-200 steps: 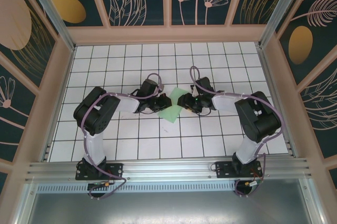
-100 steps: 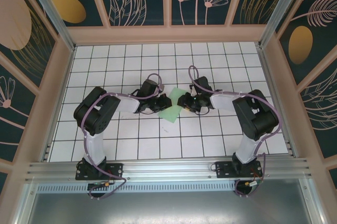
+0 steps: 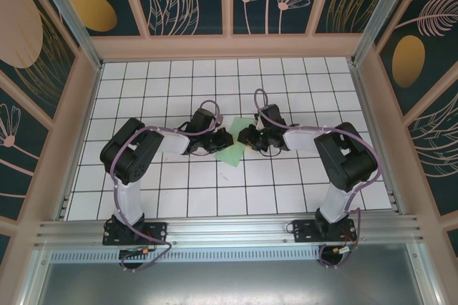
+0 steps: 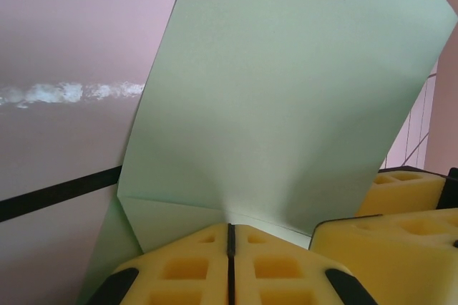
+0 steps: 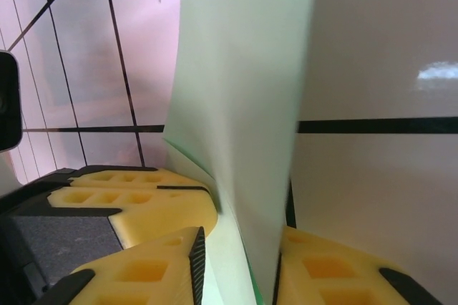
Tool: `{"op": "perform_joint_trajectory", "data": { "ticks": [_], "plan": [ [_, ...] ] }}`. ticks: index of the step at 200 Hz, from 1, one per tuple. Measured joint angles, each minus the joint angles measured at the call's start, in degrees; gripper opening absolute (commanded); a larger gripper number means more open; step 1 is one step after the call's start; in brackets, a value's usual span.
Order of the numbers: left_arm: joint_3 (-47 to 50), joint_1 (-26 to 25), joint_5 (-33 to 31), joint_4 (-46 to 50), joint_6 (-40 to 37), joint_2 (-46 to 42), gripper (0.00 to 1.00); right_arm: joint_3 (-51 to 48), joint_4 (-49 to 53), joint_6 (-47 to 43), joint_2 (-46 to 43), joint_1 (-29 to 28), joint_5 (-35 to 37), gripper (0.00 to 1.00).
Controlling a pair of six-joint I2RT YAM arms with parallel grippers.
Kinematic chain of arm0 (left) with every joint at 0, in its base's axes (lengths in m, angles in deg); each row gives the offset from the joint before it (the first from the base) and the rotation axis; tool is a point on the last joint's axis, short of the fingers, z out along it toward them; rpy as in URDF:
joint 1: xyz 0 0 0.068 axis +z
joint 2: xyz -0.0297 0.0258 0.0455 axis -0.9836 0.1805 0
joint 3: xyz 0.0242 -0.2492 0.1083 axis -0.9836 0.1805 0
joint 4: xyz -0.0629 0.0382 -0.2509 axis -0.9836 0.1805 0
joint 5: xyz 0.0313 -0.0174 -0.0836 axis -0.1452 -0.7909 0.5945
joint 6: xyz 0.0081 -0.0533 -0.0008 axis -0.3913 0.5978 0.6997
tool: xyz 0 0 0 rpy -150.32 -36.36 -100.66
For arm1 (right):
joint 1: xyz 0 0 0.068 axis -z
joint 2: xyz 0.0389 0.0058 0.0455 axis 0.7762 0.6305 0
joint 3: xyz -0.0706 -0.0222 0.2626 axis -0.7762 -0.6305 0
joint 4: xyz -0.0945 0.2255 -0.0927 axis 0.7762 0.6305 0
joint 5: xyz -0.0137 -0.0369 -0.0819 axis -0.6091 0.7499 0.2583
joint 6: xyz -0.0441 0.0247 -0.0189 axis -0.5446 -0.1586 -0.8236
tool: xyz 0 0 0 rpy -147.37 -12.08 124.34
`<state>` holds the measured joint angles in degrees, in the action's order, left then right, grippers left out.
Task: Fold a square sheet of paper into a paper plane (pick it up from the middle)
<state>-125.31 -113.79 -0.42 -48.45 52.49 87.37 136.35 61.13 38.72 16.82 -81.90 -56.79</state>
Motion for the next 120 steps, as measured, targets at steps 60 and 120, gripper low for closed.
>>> {"op": "perform_joint_trajectory", "data": {
  "ticks": [60,120],
  "plan": [
    [1.49,-0.11,-1.84,-0.61,1.11,-1.64,0.14,-0.31,1.77,-1.70,-0.63,-1.42,1.70,0.00],
    [4.09,0.13,-13.68,4.50,1.40,-20.00,0.26,12.31,27.19,-11.96,-8.33,-2.21,19.76,0.00]
  ]
}}
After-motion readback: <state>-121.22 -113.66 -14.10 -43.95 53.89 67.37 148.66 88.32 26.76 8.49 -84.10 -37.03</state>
